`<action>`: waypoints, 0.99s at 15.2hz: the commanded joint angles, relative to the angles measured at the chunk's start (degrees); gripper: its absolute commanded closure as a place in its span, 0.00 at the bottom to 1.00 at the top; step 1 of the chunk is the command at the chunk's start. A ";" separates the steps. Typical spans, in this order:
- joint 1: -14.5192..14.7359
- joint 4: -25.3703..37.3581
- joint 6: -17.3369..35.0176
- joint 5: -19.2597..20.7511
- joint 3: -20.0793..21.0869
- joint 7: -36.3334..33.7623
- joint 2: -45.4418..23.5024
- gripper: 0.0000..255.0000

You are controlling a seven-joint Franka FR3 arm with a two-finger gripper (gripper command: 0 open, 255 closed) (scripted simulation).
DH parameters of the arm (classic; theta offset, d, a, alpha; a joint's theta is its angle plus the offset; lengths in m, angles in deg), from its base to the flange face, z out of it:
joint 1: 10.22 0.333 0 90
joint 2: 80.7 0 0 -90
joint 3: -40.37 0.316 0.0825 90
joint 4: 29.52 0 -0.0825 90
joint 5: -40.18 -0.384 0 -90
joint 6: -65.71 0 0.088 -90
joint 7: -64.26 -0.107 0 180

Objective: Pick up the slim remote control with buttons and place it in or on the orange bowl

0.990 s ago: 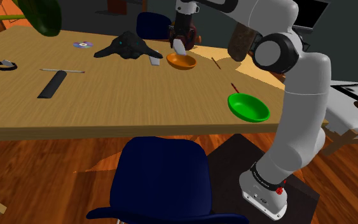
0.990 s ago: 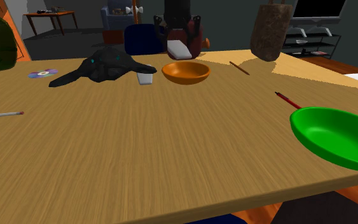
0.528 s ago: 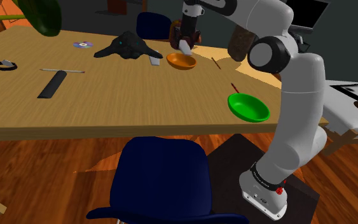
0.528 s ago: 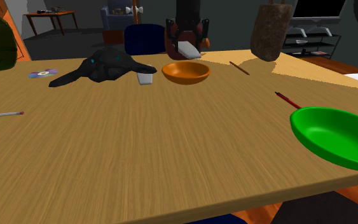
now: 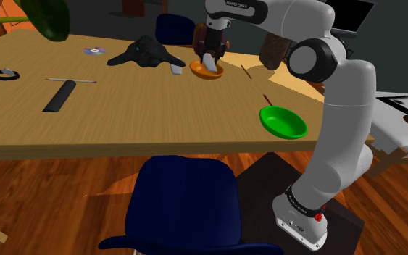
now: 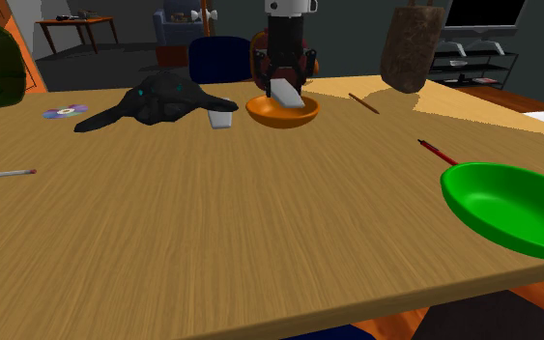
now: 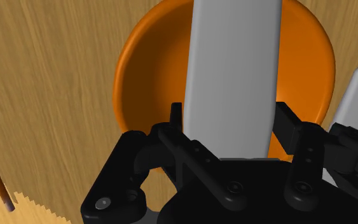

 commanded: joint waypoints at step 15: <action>-0.17 -3.94 3.32 -0.05 -0.01 -0.01 0.68 0.00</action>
